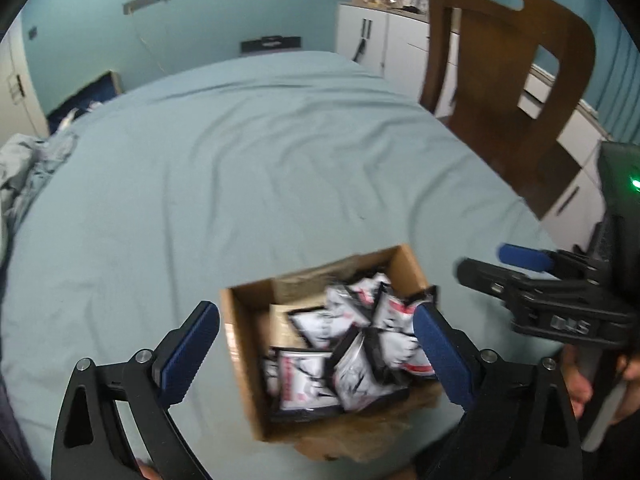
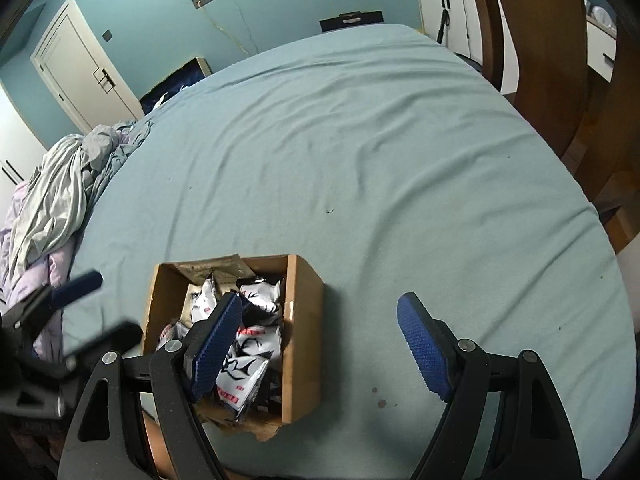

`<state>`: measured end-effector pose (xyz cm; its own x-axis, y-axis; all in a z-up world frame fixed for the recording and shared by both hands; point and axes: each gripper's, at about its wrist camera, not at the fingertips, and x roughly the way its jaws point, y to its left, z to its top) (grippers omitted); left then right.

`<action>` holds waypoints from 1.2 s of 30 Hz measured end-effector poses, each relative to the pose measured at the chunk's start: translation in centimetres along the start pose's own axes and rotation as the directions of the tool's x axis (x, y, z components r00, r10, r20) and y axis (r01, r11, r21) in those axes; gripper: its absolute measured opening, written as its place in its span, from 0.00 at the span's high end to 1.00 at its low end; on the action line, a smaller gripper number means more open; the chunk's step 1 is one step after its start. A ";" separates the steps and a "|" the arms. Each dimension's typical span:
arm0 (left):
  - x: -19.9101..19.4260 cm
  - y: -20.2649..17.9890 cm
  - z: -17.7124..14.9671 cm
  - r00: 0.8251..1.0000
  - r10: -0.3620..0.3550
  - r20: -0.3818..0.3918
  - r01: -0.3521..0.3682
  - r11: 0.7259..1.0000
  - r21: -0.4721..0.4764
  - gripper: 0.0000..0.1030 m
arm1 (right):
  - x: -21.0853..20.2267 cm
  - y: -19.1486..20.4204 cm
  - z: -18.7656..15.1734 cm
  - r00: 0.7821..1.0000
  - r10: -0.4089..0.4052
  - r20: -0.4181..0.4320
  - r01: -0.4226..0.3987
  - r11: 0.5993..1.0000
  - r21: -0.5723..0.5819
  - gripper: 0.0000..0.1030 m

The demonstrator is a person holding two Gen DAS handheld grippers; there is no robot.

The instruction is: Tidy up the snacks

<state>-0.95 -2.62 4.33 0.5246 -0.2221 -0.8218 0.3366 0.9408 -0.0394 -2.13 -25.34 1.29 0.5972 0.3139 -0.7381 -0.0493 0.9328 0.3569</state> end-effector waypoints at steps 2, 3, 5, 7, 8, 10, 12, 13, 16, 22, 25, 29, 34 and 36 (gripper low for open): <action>0.1 0.5 -0.2 0.999 0.051 -0.007 -0.051 0.999 -0.011 0.04 | -0.2 0.0 -0.5 1.000 0.013 -0.004 -0.013 1.000 -0.003 0.23; 0.4 0.9 -0.2 0.997 0.077 -0.008 -0.077 0.997 -0.026 0.03 | -0.2 0.1 -0.6 1.000 0.014 -0.004 -0.014 1.000 -0.007 0.23; 0.7 1.6 -0.2 0.990 0.137 -0.014 -0.137 0.989 -0.059 0.03 | -0.4 0.6 -1.1 1.000 0.002 0.001 -0.002 0.999 -0.033 0.23; 0.4 2.1 -0.2 0.972 0.235 -0.001 -0.234 0.969 -0.073 0.03 | -0.4 1.3 -1.1 0.999 -0.031 0.017 0.032 0.997 -0.072 0.23; 0.2 2.3 -0.2 0.965 0.263 0.014 -0.262 0.962 -0.077 0.03 | -0.3 1.7 -1.3 0.998 -0.051 0.027 0.053 0.994 -0.091 0.23; -0.4 2.5 -0.2 0.957 0.286 0.048 -0.282 0.956 -0.078 0.01 | -0.1 2.4 -1.5 0.997 -0.071 0.032 0.074 0.991 -0.115 0.23; -0.7 2.6 -0.3 0.952 0.298 0.064 -0.293 0.953 -0.073 0.00 | 0.2 3.0 -1.5 0.997 -0.069 0.027 0.072 0.989 -0.130 0.23; -0.6 2.5 -0.4 0.950 0.306 0.065 -0.302 0.951 -0.066 0.00 | 0.2 3.1 -1.5 0.997 -0.067 0.028 0.070 0.988 -0.135 0.23; -0.5 2.2 -0.5 0.947 0.317 0.058 -0.315 0.948 -0.048 0.00 | -0.1 3.2 -1.7 0.997 -0.065 0.048 0.071 0.988 -0.138 0.23; -0.4 1.9 -0.6 0.954 0.295 0.048 -0.293 0.955 -0.042 0.00 | 0.2 3.4 -2.1 0.997 -0.064 0.046 0.071 0.984 -0.163 0.23; -0.2 1.9 -0.7 0.954 0.299 0.037 -0.297 0.954 -0.038 0.00 | 0.3 3.8 -2.2 0.997 -0.063 0.044 0.070 0.982 -0.176 0.23; -0.3 1.8 -0.7 0.951 0.306 0.034 -0.305 0.951 -0.047 0.00 | 0.4 4.1 -2.2 0.996 -0.075 0.041 0.082 0.978 -0.191 0.23; 0.1 1.8 -0.8 0.947 0.321 0.011 -0.320 0.947 -0.035 0.00 | 0.6 4.1 -2.0 0.996 -0.077 0.035 0.082 0.978 -0.194 0.23; 0.3 1.8 -0.9 0.945 0.328 0.000 -0.327 0.944 -0.034 0.00 | 0.6 4.2 -2.0 0.996 -0.078 0.037 0.083 0.977 -0.195 0.23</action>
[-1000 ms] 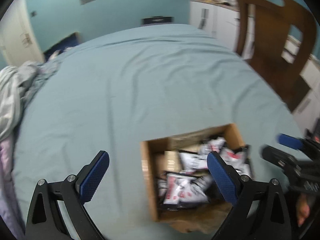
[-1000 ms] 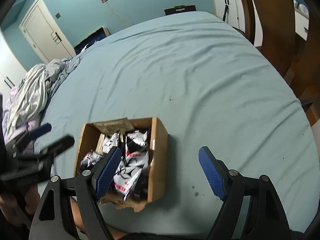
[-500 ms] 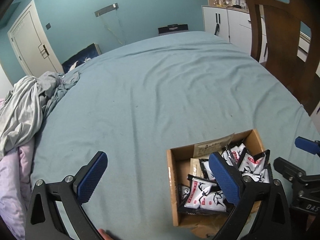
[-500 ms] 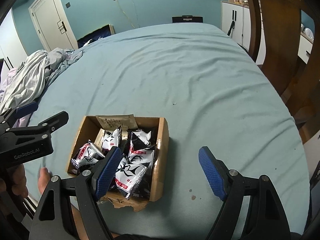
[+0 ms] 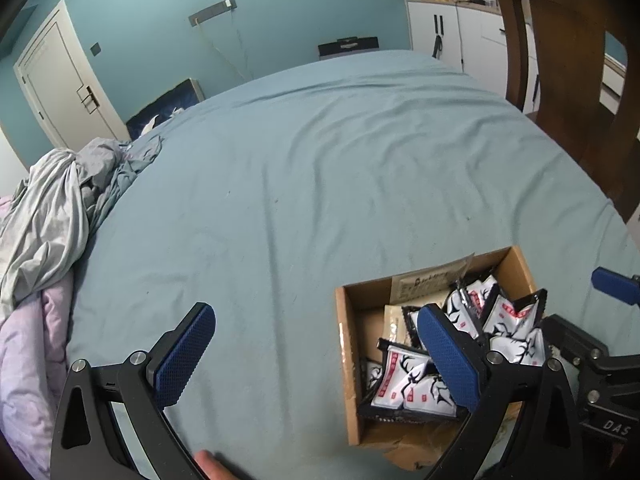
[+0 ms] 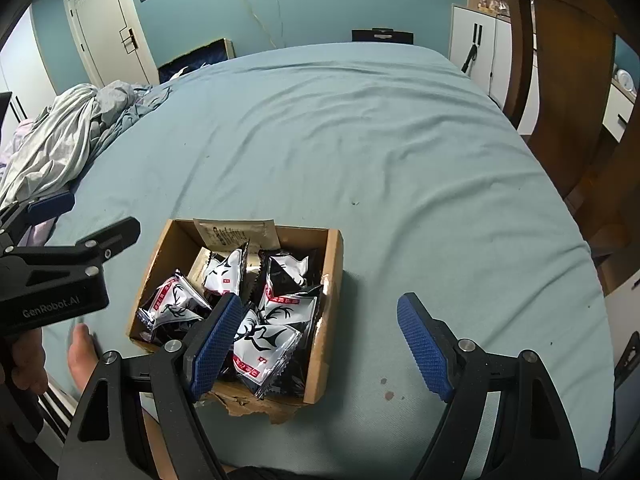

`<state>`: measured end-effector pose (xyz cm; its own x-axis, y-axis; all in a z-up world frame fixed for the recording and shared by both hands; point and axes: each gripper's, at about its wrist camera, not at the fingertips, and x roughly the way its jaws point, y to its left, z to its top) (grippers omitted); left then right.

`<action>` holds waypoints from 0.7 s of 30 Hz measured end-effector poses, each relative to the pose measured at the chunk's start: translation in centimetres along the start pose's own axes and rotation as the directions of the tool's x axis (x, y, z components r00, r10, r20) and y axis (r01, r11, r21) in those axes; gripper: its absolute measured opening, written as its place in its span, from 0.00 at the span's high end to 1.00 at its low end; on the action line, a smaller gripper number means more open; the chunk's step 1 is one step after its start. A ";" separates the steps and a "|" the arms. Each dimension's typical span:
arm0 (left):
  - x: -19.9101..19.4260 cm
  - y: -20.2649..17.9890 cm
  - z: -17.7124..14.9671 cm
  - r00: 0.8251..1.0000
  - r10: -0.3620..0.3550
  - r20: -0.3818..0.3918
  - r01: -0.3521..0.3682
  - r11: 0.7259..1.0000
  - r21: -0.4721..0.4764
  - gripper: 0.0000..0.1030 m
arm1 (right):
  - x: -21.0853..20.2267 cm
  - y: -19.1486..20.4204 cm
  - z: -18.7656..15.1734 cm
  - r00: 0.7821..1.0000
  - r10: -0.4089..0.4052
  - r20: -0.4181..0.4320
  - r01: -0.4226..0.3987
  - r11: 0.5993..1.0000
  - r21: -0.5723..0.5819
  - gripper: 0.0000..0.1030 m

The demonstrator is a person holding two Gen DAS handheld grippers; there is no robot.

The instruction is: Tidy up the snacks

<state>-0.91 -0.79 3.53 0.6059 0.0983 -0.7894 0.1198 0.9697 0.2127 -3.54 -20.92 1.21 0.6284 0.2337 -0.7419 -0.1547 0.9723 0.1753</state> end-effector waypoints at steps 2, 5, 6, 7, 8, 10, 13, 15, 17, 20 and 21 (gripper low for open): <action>0.0 0.0 0.0 1.000 0.004 -0.002 -0.004 1.000 -0.003 0.00 | 0.0 0.0 -0.1 1.000 0.000 -0.001 0.000 1.000 0.000 0.23; -0.2 0.0 -0.1 1.000 0.002 -0.001 -0.002 1.000 -0.003 0.00 | 0.0 0.0 -0.1 1.000 0.000 0.000 0.000 1.000 0.003 0.23; -0.2 0.0 -0.1 1.000 -0.004 -0.003 0.004 1.000 -0.002 0.00 | 0.0 0.1 -0.1 1.000 0.000 0.001 0.000 1.000 0.003 0.23; -0.2 -0.1 -0.1 1.000 -0.010 -0.007 0.010 1.000 0.000 0.00 | 0.0 0.0 -0.1 1.000 -0.001 0.001 0.001 1.000 0.002 0.23; -0.1 -0.1 -0.1 1.000 -0.013 -0.008 0.013 1.000 0.002 0.00 | 0.1 0.1 -0.1 1.000 -0.001 0.001 0.001 1.000 0.002 0.23; -0.1 -0.3 -0.2 1.000 -0.012 -0.010 0.012 1.000 0.012 0.00 | 0.0 0.0 -0.1 1.000 -0.003 -0.001 0.003 1.000 0.001 0.23; -0.1 -0.5 -0.2 1.000 -0.012 -0.012 0.013 1.000 0.023 0.00 | 0.1 0.1 -0.2 1.000 -0.005 -0.001 0.005 1.000 0.000 0.23; -0.1 -0.6 -0.3 1.000 -0.011 -0.012 0.011 0.999 0.031 0.00 | 0.1 0.1 -0.2 1.000 -0.005 -0.003 0.005 1.000 -0.001 0.23; -0.1 -0.7 -0.3 1.000 -0.009 -0.011 0.009 0.999 0.036 0.00 | 0.1 0.1 -0.2 1.000 -0.005 -0.001 0.005 1.000 -0.001 0.23; 0.0 -0.9 -0.3 1.000 -0.016 -0.014 0.016 0.999 0.039 0.00 | 0.1 0.1 -0.2 1.000 -0.005 -0.004 0.005 1.000 -0.004 0.23; 0.0 -0.9 -0.3 1.000 -0.016 -0.014 0.016 0.999 0.040 0.00 | 0.1 0.0 -0.2 1.000 -0.006 -0.005 0.006 1.000 -0.004 0.23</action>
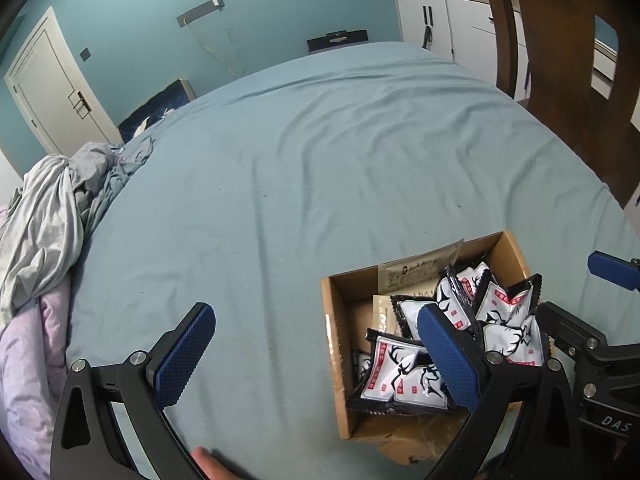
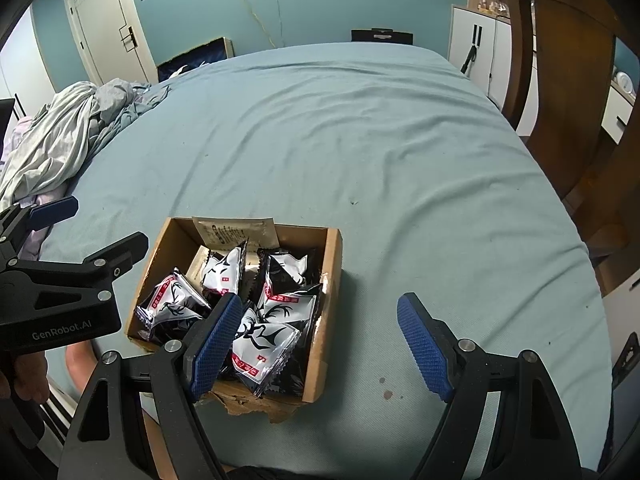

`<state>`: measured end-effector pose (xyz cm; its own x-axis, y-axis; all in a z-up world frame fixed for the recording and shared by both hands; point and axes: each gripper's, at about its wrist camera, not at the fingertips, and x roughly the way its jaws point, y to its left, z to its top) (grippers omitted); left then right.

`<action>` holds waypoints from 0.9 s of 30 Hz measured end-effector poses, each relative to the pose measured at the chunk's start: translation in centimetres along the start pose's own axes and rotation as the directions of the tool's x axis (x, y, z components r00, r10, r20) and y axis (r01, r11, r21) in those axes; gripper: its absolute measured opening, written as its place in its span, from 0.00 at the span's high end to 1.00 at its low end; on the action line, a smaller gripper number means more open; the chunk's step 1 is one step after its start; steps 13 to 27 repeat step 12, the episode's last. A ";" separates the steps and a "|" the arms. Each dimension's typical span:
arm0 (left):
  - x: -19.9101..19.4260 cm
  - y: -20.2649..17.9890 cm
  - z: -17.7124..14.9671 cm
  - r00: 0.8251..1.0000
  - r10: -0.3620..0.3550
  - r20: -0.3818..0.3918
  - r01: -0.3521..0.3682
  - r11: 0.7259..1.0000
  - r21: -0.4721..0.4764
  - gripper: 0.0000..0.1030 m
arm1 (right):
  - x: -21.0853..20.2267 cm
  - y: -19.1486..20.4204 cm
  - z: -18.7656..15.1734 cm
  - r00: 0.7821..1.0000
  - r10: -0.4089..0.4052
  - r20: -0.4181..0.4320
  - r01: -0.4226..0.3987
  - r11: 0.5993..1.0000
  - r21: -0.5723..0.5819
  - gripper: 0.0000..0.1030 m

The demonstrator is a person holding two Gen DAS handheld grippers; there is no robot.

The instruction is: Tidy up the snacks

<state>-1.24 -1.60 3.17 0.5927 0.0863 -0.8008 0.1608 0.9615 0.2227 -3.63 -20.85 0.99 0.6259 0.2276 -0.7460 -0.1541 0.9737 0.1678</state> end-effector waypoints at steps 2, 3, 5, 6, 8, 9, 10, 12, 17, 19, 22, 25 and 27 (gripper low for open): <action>0.0 0.0 0.0 1.000 0.000 -0.001 0.000 1.000 0.003 0.00 | 0.0 0.0 0.0 1.000 -0.001 0.000 0.001 1.000 -0.001 0.23; 0.1 -0.1 0.0 1.000 0.000 -0.002 0.000 1.000 0.004 0.00 | 0.0 0.0 0.0 1.000 -0.001 0.000 0.001 1.000 -0.001 0.23; 0.3 -0.2 0.0 1.000 0.000 -0.006 0.000 1.000 0.005 0.00 | 0.0 0.0 0.0 1.000 -0.001 -0.001 0.001 1.000 -0.001 0.23; 0.3 -0.2 -0.1 1.000 0.000 -0.006 0.000 1.000 0.004 0.00 | 0.0 0.0 0.0 1.000 -0.001 0.000 0.001 1.000 -0.002 0.23; 0.4 -0.1 -0.1 1.000 -0.003 -0.006 0.003 1.000 0.003 0.00 | 0.0 0.1 -0.1 1.000 -0.002 0.000 0.002 1.000 -0.003 0.23; 0.4 -0.1 -0.1 1.000 -0.004 -0.005 0.004 1.000 0.003 0.00 | 0.0 0.1 -0.1 1.000 -0.002 0.000 0.002 1.000 -0.004 0.23; 0.3 -0.1 -0.2 1.000 -0.008 -0.001 0.008 1.000 0.002 0.00 | 0.0 0.1 -0.1 1.000 -0.002 0.000 0.002 1.000 -0.003 0.23; 0.4 -0.1 -0.2 1.000 -0.014 -0.001 0.014 1.000 0.001 0.00 | 0.0 0.1 -0.1 1.000 -0.002 -0.001 0.002 1.000 -0.003 0.23; 0.4 -0.1 -0.2 1.000 -0.014 -0.001 0.014 1.000 0.001 0.00 | 0.0 0.1 -0.1 1.000 -0.002 -0.001 0.002 1.000 -0.003 0.23; 0.4 -0.1 -0.2 1.000 -0.014 -0.001 0.014 1.000 0.001 0.00 | 0.0 0.1 -0.1 1.000 -0.002 -0.001 0.002 1.000 -0.003 0.23; 0.4 -0.1 -0.2 1.000 -0.014 -0.001 0.014 1.000 0.001 0.00 | 0.0 0.1 -0.1 1.000 -0.002 -0.001 0.002 1.000 -0.003 0.23; 0.4 -0.1 -0.2 1.000 -0.014 -0.001 0.014 1.000 0.001 0.00 | 0.0 0.1 -0.1 1.000 -0.002 -0.001 0.002 1.000 -0.003 0.23; 0.4 -0.1 -0.2 1.000 -0.014 -0.001 0.014 1.000 0.001 0.00 | 0.0 0.1 -0.1 1.000 -0.002 -0.001 0.002 1.000 -0.003 0.23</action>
